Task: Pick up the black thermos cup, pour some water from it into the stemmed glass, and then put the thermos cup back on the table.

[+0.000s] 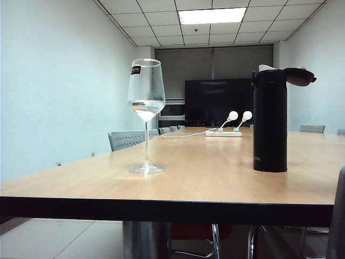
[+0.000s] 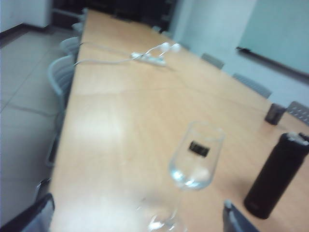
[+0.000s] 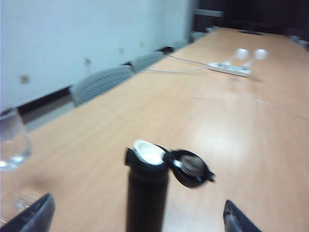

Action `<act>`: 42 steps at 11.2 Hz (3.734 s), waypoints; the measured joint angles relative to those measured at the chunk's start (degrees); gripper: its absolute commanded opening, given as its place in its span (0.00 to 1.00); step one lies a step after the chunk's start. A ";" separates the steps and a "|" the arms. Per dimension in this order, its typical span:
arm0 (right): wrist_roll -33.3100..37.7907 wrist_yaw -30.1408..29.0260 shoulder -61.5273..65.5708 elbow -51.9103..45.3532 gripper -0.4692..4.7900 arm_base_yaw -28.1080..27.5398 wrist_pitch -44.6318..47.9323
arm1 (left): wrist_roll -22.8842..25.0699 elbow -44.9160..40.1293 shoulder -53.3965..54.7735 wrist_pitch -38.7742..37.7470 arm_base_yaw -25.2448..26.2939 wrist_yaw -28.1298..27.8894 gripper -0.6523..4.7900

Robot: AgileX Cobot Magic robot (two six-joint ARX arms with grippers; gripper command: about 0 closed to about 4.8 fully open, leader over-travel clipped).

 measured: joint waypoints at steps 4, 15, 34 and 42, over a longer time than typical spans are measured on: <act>1.64 -1.70 6.21 0.28 0.99 0.07 4.20 | 0.28 0.24 9.60 6.95 -16.96 -11.65 0.96; 1.66 2.58 38.25 0.35 0.99 5.79 28.89 | 1.42 0.28 31.04 21.64 -31.30 -23.63 0.96; 1.64 3.23 68.65 0.50 0.99 5.77 65.40 | 4.02 0.42 33.59 23.17 -33.73 -24.63 0.96; 1.64 5.11 71.41 3.52 0.99 5.77 67.23 | 4.02 0.42 33.59 21.90 -33.73 -24.63 0.96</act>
